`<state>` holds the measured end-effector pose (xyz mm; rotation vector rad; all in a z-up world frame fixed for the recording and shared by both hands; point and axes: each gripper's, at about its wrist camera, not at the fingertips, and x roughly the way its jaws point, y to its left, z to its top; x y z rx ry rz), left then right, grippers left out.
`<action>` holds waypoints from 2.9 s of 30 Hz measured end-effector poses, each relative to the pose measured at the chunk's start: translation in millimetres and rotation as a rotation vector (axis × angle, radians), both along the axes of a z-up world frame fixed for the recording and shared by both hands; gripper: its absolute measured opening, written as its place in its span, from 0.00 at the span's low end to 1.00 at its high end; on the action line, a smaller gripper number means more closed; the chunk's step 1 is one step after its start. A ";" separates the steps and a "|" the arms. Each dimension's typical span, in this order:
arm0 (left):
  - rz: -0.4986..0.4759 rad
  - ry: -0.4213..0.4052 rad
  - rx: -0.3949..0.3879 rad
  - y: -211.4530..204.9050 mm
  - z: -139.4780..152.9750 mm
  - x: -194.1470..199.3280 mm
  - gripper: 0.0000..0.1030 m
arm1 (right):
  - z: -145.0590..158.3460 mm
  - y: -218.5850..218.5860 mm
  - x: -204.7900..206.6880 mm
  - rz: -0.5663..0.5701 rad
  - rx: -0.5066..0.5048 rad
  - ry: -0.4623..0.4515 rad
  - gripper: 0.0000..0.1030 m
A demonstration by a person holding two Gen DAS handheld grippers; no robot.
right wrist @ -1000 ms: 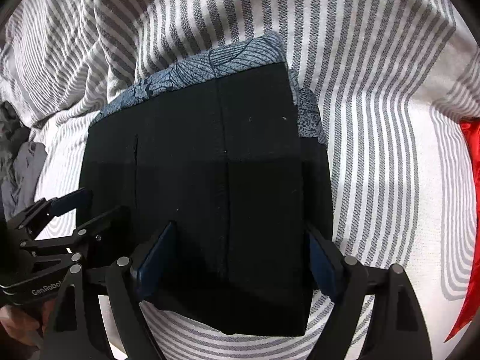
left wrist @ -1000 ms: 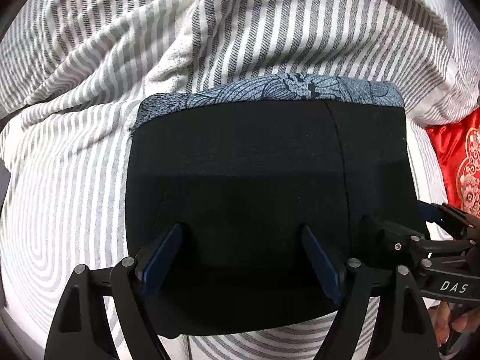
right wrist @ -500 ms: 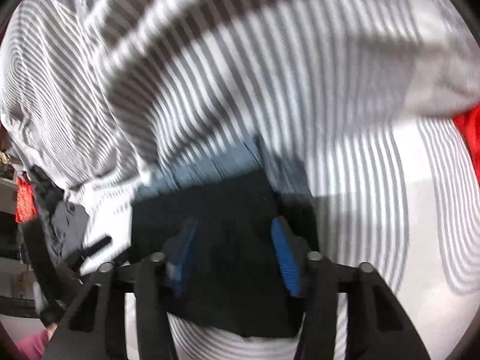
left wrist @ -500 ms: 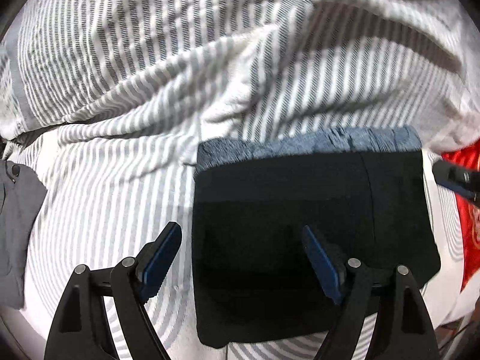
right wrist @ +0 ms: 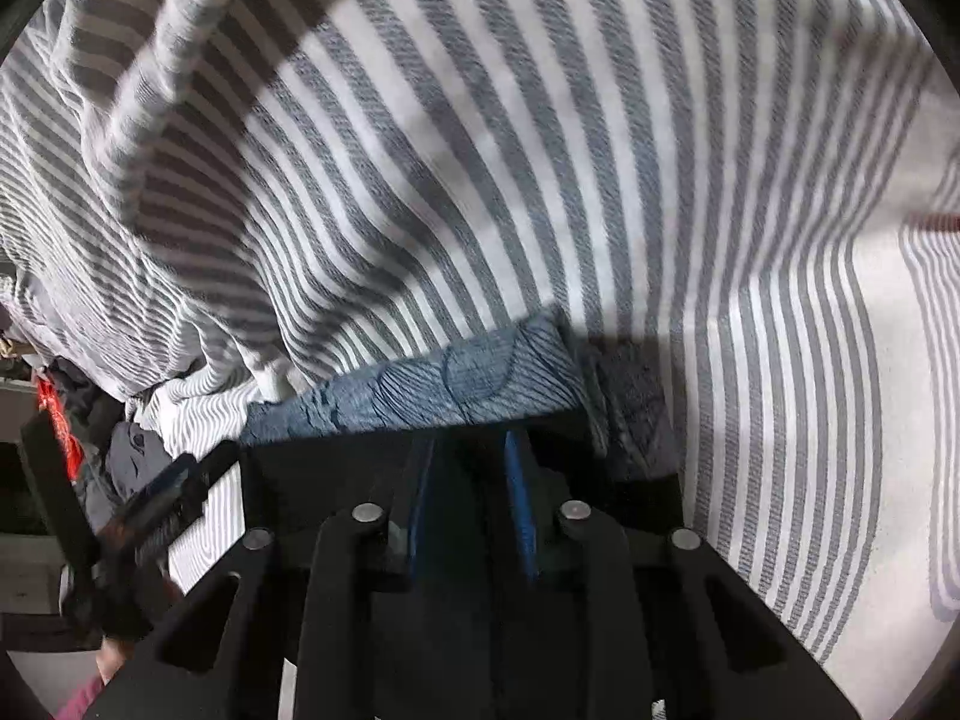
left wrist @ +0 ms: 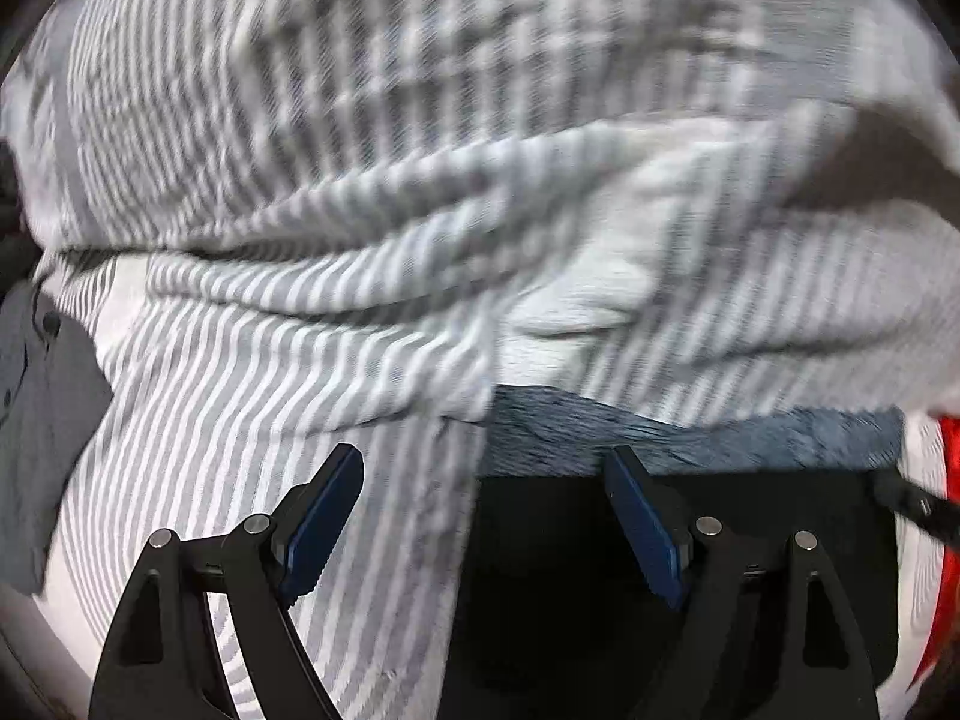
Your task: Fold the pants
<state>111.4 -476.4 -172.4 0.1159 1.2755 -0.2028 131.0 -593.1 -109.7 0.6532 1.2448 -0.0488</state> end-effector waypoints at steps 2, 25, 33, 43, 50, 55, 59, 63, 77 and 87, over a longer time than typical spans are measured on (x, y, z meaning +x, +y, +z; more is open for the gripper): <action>0.017 0.017 -0.010 2.0 -9.1 7.2 0.81 | -3.8 1.3 -1.2 0.008 -0.001 0.005 0.20; -0.149 0.018 -0.014 -11.0 -9.3 -14.1 0.81 | 5.9 -22.5 -32.2 -0.038 0.157 -0.052 0.63; -0.212 0.025 -0.190 7.8 14.5 -38.8 0.81 | 21.4 -24.0 -71.3 -0.028 0.147 -0.045 0.68; -0.163 0.135 -0.241 47.1 -4.4 -52.3 0.81 | 4.1 -38.5 -103.7 -0.036 0.135 0.019 0.72; -0.244 0.220 -0.210 39.4 -26.2 -46.4 0.81 | -10.4 -50.9 -94.3 -0.022 0.127 0.035 0.72; -0.308 0.272 -0.247 31.5 -36.8 -44.6 0.81 | -29.2 -54.9 -80.2 0.019 0.206 0.032 0.72; -0.329 0.323 -0.286 25.7 -48.1 -37.9 0.81 | -40.9 -60.1 -70.8 0.042 0.268 0.022 0.72; -0.353 0.366 -0.309 20.1 -58.0 -29.8 0.81 | -48.6 -64.5 -64.2 0.075 0.314 0.020 0.74; -0.365 0.345 -0.338 -5.3 -53.5 -35.3 0.66 | -44.3 -42.1 -43.1 0.101 0.301 0.056 0.48; -0.344 0.262 -0.345 -0.5 -9.3 -51.7 0.54 | -14.4 -49.8 -63.3 0.070 0.389 -0.026 0.36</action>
